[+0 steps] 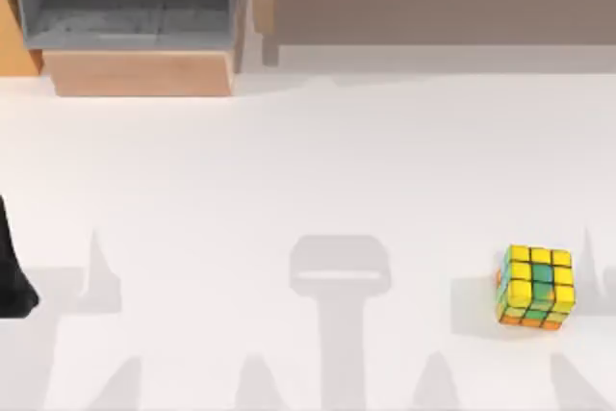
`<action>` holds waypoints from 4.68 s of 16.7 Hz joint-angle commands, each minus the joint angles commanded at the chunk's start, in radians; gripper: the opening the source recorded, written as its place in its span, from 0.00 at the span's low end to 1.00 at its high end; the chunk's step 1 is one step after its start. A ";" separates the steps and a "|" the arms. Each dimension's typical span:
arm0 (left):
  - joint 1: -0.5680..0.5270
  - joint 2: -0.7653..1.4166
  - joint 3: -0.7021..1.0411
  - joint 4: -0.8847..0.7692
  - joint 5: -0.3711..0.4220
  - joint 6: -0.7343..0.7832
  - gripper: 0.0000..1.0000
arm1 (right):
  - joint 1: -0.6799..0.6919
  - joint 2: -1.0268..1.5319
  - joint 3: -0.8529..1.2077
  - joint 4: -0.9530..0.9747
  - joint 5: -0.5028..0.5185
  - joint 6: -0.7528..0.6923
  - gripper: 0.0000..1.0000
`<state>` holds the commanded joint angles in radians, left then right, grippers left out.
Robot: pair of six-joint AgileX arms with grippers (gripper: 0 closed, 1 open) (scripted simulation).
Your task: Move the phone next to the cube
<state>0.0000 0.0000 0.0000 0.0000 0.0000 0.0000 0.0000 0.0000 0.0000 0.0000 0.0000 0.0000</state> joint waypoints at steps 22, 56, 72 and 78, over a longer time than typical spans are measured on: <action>0.265 1.417 0.835 -0.679 0.003 0.803 1.00 | 0.000 0.000 0.000 0.000 0.000 0.000 1.00; 0.347 1.868 1.016 -0.719 0.001 1.050 0.25 | 0.000 0.000 0.000 0.000 0.000 0.000 1.00; 0.345 1.828 1.042 -0.781 0.008 1.044 0.00 | 0.000 0.000 0.000 0.000 0.000 0.000 1.00; 0.344 1.815 1.056 -0.812 0.007 1.045 0.00 | 0.000 0.000 0.000 0.000 0.000 0.000 1.00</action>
<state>0.3444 1.8145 1.0556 -0.8122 0.0074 1.0449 0.0000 0.0000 0.0000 0.0000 0.0000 0.0000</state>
